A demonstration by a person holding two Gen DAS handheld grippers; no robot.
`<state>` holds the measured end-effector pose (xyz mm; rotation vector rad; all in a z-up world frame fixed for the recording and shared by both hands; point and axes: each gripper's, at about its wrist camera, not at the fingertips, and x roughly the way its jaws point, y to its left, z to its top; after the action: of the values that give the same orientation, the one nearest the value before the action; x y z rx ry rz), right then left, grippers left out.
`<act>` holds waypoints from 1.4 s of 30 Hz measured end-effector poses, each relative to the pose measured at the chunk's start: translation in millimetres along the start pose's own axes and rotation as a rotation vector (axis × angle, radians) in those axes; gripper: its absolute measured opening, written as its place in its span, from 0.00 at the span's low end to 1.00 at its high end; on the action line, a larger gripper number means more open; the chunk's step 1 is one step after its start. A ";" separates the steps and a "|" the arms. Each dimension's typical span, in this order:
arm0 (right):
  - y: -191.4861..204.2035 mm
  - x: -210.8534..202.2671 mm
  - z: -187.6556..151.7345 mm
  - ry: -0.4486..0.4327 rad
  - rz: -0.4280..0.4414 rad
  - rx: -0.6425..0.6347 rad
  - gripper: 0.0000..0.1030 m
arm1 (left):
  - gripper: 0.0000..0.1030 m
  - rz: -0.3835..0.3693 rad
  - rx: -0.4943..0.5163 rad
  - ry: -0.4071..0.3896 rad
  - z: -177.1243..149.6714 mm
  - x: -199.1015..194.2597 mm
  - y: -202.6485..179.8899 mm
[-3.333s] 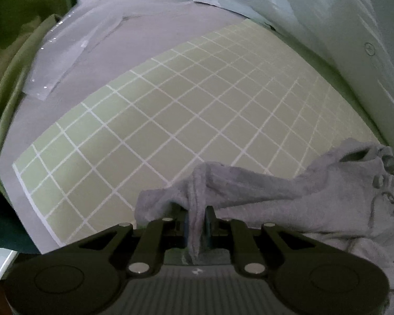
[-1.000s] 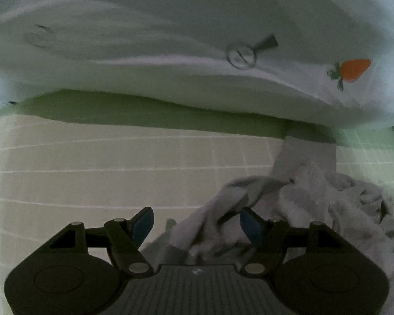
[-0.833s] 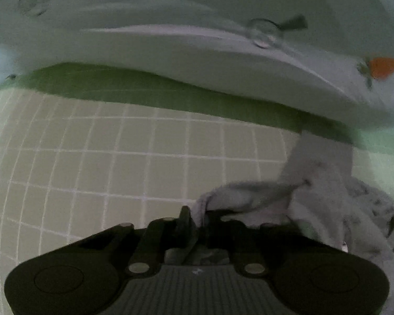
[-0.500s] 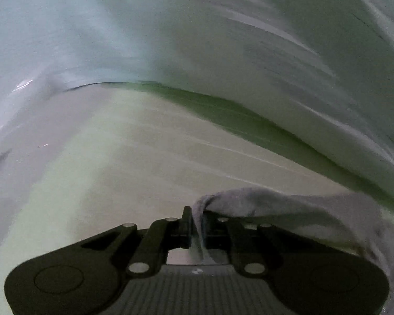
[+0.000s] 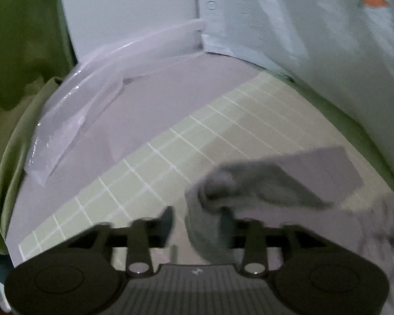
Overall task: Fold clothes
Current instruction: 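Release the hoodie from both grippers, letting it lie spread on the mat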
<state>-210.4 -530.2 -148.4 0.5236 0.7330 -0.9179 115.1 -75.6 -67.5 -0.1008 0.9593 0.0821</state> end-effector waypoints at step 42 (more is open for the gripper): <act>-203.0 -20.3 48.3 -0.001 0.144 0.151 0.48 | 0.68 -0.132 0.333 0.113 -231.9 -143.6 -137.8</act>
<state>-375.2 -657.1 -121.7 0.7008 0.6196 -0.8421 -139.7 -244.3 -75.1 0.1396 1.0644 -0.2072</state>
